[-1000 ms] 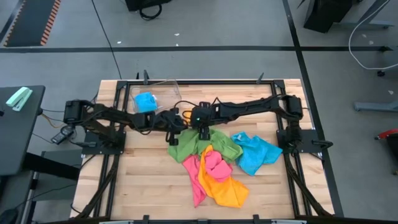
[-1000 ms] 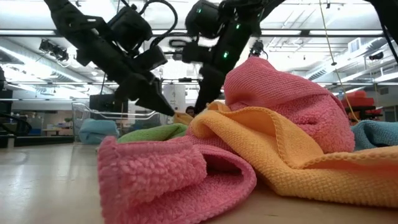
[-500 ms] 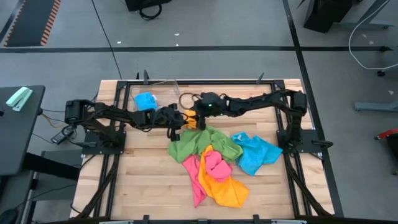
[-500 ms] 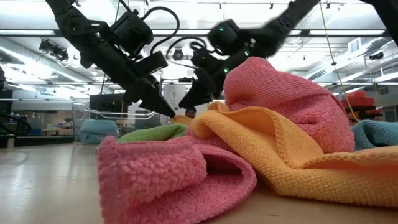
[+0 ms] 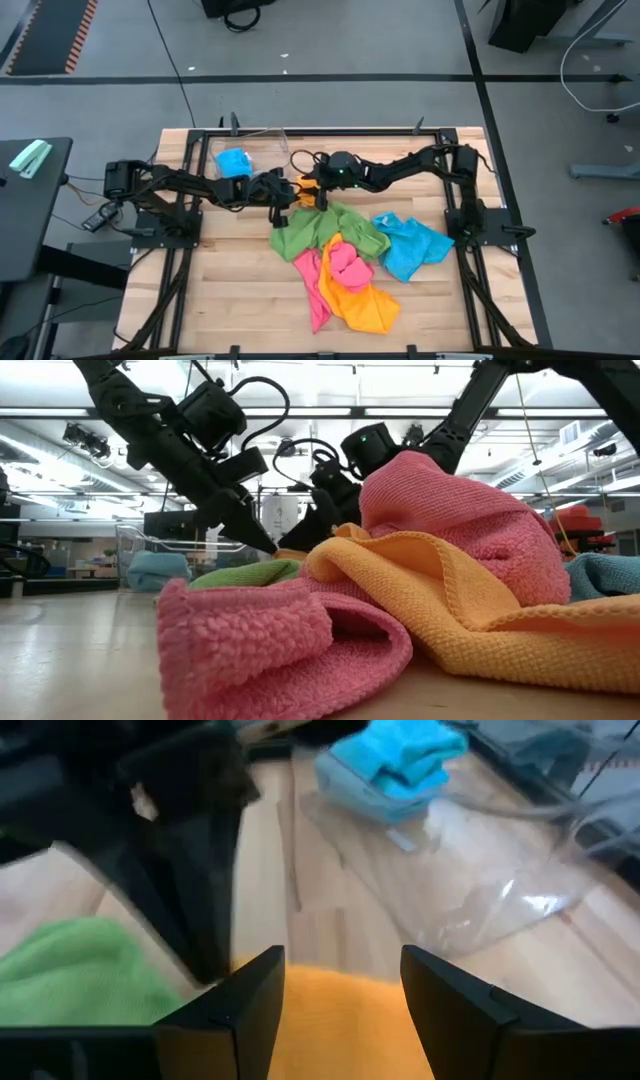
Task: Fold microfiber towels
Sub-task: Fold the top orange microfiber towel, then stack the top orange microfiber towel on top of the blue microfiber towel
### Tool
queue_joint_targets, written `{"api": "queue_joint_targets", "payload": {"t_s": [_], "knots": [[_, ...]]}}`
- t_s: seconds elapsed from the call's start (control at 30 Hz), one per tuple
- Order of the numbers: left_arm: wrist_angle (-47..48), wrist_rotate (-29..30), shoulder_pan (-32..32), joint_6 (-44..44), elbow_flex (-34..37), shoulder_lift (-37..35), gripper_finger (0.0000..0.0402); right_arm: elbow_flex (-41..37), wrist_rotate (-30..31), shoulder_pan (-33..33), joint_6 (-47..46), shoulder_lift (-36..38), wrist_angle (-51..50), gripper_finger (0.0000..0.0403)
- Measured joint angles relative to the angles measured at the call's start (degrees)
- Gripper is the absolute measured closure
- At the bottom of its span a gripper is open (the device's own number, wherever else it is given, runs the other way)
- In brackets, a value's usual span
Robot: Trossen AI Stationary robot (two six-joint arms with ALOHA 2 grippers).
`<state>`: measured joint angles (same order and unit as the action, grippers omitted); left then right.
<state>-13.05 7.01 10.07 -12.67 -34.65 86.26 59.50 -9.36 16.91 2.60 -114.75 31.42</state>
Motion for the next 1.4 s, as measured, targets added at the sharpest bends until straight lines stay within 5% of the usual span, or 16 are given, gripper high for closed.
{"api": "queue_joint_targets", "payload": {"t_s": [0.5, 0.9, 1.1, 1.4], "knots": [[0.44, -0.02, -1.4, -1.28, 0.02, -0.13, 0.038, 0.05, -0.2, -1.66, -1.87, -6.65, -0.42, 0.0194], [0.29, 0.0, -1.68, -2.86, 0.02, -0.11, 0.0387, -0.15, 2.61, -1.34, 1.54, 4.23, -6.14, 0.0194], [0.58, 3.81, -2.01, -15.29, 0.02, -0.07, 0.0357, -0.19, 2.03, 0.73, 0.17, 6.0, -15.06, 0.0194], [0.64, 7.36, -2.54, -45.19, 0.02, 3.94, 0.0218, -0.19, 2.16, 0.92, 1.71, 7.76, -21.61, 0.0194]]}}
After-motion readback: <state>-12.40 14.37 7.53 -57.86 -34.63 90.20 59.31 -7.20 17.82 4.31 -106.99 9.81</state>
